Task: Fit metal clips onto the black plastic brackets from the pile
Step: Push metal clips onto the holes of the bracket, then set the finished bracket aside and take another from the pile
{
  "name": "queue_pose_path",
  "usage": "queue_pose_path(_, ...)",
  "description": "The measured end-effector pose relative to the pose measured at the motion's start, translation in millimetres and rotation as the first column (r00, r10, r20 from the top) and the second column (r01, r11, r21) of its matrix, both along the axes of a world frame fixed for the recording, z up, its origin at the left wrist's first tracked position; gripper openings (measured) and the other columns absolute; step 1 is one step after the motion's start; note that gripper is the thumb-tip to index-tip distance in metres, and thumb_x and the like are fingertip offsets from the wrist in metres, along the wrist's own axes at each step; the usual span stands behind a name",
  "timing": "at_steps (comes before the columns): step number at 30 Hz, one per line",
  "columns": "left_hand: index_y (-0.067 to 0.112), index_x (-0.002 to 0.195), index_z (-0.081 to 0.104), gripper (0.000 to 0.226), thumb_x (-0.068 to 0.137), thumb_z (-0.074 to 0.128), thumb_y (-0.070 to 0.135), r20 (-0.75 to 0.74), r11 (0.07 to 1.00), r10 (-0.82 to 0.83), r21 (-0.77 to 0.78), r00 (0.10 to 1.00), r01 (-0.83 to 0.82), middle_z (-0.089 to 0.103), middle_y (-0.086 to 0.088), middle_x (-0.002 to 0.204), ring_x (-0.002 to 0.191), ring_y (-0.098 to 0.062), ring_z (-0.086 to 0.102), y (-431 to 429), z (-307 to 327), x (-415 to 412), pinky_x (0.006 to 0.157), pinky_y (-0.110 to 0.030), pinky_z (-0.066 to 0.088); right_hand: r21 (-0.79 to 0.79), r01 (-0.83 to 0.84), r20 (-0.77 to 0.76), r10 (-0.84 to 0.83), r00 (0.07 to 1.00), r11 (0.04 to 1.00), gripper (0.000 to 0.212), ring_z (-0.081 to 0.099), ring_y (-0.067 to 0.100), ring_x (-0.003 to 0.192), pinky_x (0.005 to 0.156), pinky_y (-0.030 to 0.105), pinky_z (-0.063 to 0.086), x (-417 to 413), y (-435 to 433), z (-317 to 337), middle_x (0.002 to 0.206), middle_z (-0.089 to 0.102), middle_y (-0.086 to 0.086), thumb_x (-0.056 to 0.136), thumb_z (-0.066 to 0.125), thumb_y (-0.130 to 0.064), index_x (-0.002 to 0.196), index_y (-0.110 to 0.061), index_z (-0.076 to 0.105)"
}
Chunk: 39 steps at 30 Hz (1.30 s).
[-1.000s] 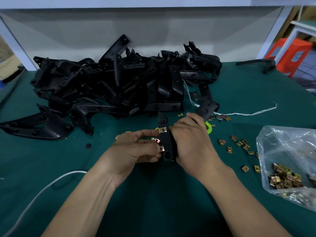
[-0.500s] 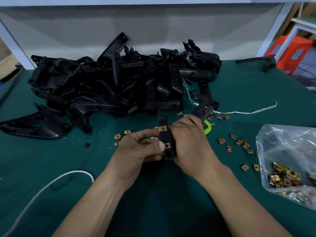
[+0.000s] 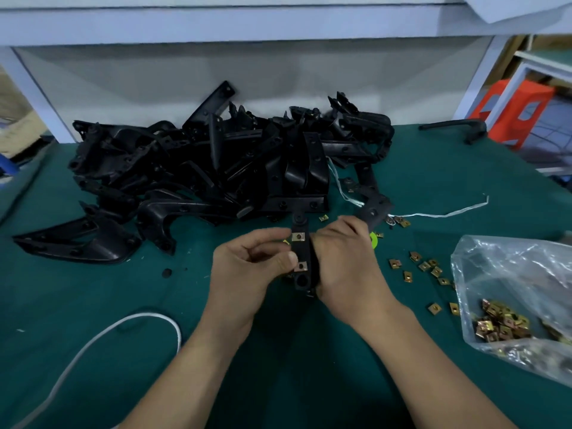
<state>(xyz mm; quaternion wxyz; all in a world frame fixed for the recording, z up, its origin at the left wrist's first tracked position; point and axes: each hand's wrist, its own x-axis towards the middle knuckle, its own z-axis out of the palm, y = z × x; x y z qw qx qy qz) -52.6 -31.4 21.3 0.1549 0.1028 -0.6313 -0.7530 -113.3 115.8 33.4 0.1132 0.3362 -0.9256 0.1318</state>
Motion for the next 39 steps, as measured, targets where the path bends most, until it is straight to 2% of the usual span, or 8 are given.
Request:
queue_pose_path(6, 0.030, 0.101, 0.078, 0.036, 0.080, 0.081, 0.001, 0.023, 0.981, 0.136, -0.142, 0.990, -0.131, 0.077, 0.022, 0.087, 0.083, 0.007, 0.071, 33, 19, 4, 0.072, -0.004, 0.050, 0.159, 0.172, -0.084, -0.160, 0.983, 0.972, 0.026, 0.050, 0.014, 0.084, 0.091, 0.028, 0.022, 3, 4, 20, 0.074, 0.056, -0.012, 0.056, 0.067, -0.016, 0.071, -0.028, 0.049)
queue_pose_path(16, 0.045, 0.123, 0.068, 0.050, 0.088, 0.074, 0.010, -0.095, 0.856, -0.040, -0.517, 0.995, -0.015, 0.070, 0.036, 0.082, 0.080, 0.017, 0.064, 115, 63, -8, 0.071, 0.003, 0.042, 0.135, 0.400, -0.264, -0.356, 0.896, 0.906, 0.032, 0.057, 0.023, 0.071, 0.084, 0.034, 0.028, 13, 86, 72, 0.063, 0.058, -0.001, 0.052, 0.071, -0.013, 0.065, -0.024, 0.044)
queue_pose_path(20, 0.018, 0.106, 0.076, 0.024, 0.086, 0.071, 0.007, -0.117, 0.810, -0.213, -0.577, 0.970, 0.108, 0.063, 0.047, 0.079, 0.075, 0.015, 0.062, 174, 80, -14, 0.068, 0.001, 0.040, 0.119, 0.574, -0.247, -0.536, 0.807, 0.810, 0.023, 0.060, 0.025, 0.075, 0.084, 0.036, 0.031, 34, 146, 86, 0.071, 0.064, 0.000, 0.062, 0.069, -0.016, 0.071, -0.023, 0.049)
queue_pose_path(23, 0.019, 0.118, 0.074, 0.041, 0.083, 0.067, -0.001, -0.059, 0.824, -0.400, -0.459, 0.915, 0.331, 0.075, 0.025, 0.084, 0.077, 0.008, 0.070, 223, 94, -19, 0.066, -0.002, 0.045, 0.144, 0.677, -0.212, -0.646, 0.733, 0.721, 0.021, 0.062, 0.023, 0.090, 0.093, 0.036, 0.029, 54, 200, 91, 0.087, 0.067, -0.001, 0.070, 0.062, -0.018, 0.089, -0.023, 0.054)
queue_pose_path(27, 0.021, 0.112, 0.076, 0.043, 0.077, 0.070, -0.004, 0.062, 0.799, -0.521, -0.316, 0.851, 0.512, 0.077, 0.017, 0.079, 0.073, 0.005, 0.071, 294, 99, -36, 0.060, -0.004, 0.047, 0.134, 0.804, -0.209, -0.777, 0.594, 0.579, 0.051, 0.065, 0.025, 0.098, 0.109, 0.039, 0.027, 87, 261, 84, 0.096, 0.071, 0.000, 0.064, 0.065, -0.016, 0.115, -0.016, 0.058)
queue_pose_path(32, 0.012, 0.096, 0.080, 0.031, 0.071, 0.077, -0.005, 0.305, 0.751, -0.626, -0.011, 0.718, 0.660, 0.078, -0.003, 0.084, 0.070, -0.011, 0.073, 376, 100, -62, 0.060, -0.021, 0.058, -0.001, 0.850, -0.338, -0.800, 0.496, 0.527, 0.025, 0.064, 0.030, 0.082, 0.103, 0.045, 0.037, 100, 331, 54, 0.078, 0.068, 0.003, 0.075, 0.057, -0.016, 0.099, -0.011, 0.063)
queue_pose_path(35, 0.012, 0.090, 0.074, 0.017, 0.082, 0.073, -0.003, 0.300, 0.670, -0.726, 0.110, 0.619, 0.734, 0.075, -0.008, 0.090, 0.090, -0.025, 0.071, 424, 118, -91, 0.078, -0.035, 0.060, 0.021, 0.856, -0.387, -0.785, 0.483, 0.517, 0.017, 0.063, 0.029, 0.085, 0.102, 0.045, 0.034, 62, 381, 67, 0.081, 0.069, 0.004, 0.081, 0.058, -0.022, 0.095, -0.014, 0.060)
queue_pose_path(39, 0.018, 0.104, 0.063, 0.018, 0.096, 0.069, 0.032, 0.320, 0.554, -0.816, 0.197, 0.481, 0.809, 0.057, -0.007, 0.136, 0.120, -0.025, 0.060, 459, 156, -121, 0.103, -0.039, 0.051, 0.149, 0.940, -0.209, -0.920, 0.333, 0.306, 0.048, 0.040, 0.032, 0.134, 0.117, 0.044, 0.017, -11, 470, 113, 0.137, 0.053, 0.013, 0.092, 0.050, -0.021, 0.139, -0.011, 0.044)
